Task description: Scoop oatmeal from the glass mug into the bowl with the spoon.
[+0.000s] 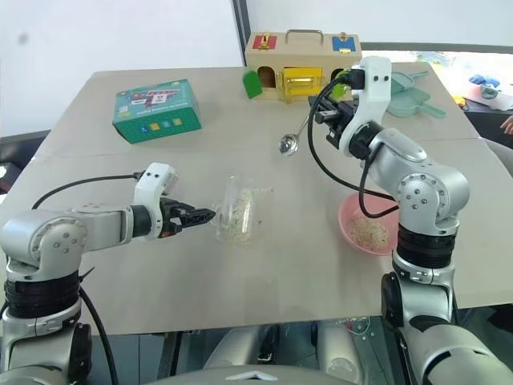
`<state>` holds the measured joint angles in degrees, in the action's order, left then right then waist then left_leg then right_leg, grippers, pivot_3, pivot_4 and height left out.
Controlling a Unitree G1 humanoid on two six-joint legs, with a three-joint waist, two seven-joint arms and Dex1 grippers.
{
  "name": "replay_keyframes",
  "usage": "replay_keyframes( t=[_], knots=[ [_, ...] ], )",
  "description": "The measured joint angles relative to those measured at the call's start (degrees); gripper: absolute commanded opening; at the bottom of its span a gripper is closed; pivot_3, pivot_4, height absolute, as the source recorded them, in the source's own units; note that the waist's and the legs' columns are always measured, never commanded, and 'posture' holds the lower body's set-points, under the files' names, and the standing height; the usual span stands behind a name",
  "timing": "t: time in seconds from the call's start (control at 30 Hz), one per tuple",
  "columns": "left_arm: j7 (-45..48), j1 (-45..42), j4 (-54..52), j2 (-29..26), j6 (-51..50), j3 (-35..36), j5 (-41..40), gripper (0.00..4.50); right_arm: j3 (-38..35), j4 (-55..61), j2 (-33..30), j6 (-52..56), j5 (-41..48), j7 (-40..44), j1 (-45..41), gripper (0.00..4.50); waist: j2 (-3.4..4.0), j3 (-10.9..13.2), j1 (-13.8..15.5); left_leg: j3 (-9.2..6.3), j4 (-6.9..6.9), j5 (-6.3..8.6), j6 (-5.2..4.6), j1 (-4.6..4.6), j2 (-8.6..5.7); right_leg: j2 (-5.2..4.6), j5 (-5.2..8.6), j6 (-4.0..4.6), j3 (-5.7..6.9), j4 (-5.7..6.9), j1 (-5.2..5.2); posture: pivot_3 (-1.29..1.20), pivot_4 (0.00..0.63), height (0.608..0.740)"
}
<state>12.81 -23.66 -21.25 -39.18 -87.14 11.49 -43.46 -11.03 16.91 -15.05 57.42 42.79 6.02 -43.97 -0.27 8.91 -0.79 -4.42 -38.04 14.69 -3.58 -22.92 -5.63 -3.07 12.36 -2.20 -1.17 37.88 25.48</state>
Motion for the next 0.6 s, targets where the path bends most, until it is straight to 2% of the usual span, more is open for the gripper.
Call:
replay_keyframes(
  t=[0.2,0.5,0.53,0.57,0.6],
  knots=[
    [-1.89,-2.47,-0.11,0.50,-1.16,-5.30,4.45,3.34,-0.01,0.07,-0.13,0.00,0.01,-0.05,0.26,0.00,0.00,0.00,0.04,0.00,0.00,0.00,0.00,0.00,-0.01,-0.01,0.00,0.00,0.00,-0.01,-0.01,0.00,0.150,0.740],
    [-5.08,-5.26,-0.36,8.26,-3.44,-6.86,10.59,3.34,-0.08,0.17,-0.41,0.18,0.15,-0.11,0.34,0.00,0.04,-0.03,0.73,-0.05,-0.06,0.00,0.00,0.04,-0.05,-0.07,-0.01,-0.01,0.09,0.03,-0.12,0.00,0.150,0.740],
    [-5.49,-5.72,-0.20,9.07,-3.77,-6.91,11.17,2.84,-0.07,0.20,-0.41,0.19,0.20,-0.11,0.34,0.00,0.04,-0.03,0.92,-0.07,-0.07,0.00,0.00,0.06,-0.06,-0.08,-0.01,-0.01,0.11,0.03,-0.14,0.00,0.150,0.740],
    [-5.95,-6.19,0.20,10.01,-3.99,-6.90,12.14,2.63,-0.07,0.23,-0.43,0.26,0.24,-0.11,0.34,0.00,0.04,-0.03,1.09,-0.07,-0.08,0.00,0.00,0.08,-0.07,-0.08,-0.01,-0.02,0.11,0.03,-0.16,0.00,0.150,0.740],
    [-6.27,-6.48,0.58,10.38,-4.09,-6.88,12.58,2.20,-0.07,0.24,-0.49,0.32,0.24,-0.12,0.34,0.00,0.04,-0.03,1.25,-0.07,-0.09,0.00,0.00,0.08,-0.07,-0.08,-0.01,-0.02,0.11,0.03,-0.16,0.00,0.150,0.740]
  ],
)
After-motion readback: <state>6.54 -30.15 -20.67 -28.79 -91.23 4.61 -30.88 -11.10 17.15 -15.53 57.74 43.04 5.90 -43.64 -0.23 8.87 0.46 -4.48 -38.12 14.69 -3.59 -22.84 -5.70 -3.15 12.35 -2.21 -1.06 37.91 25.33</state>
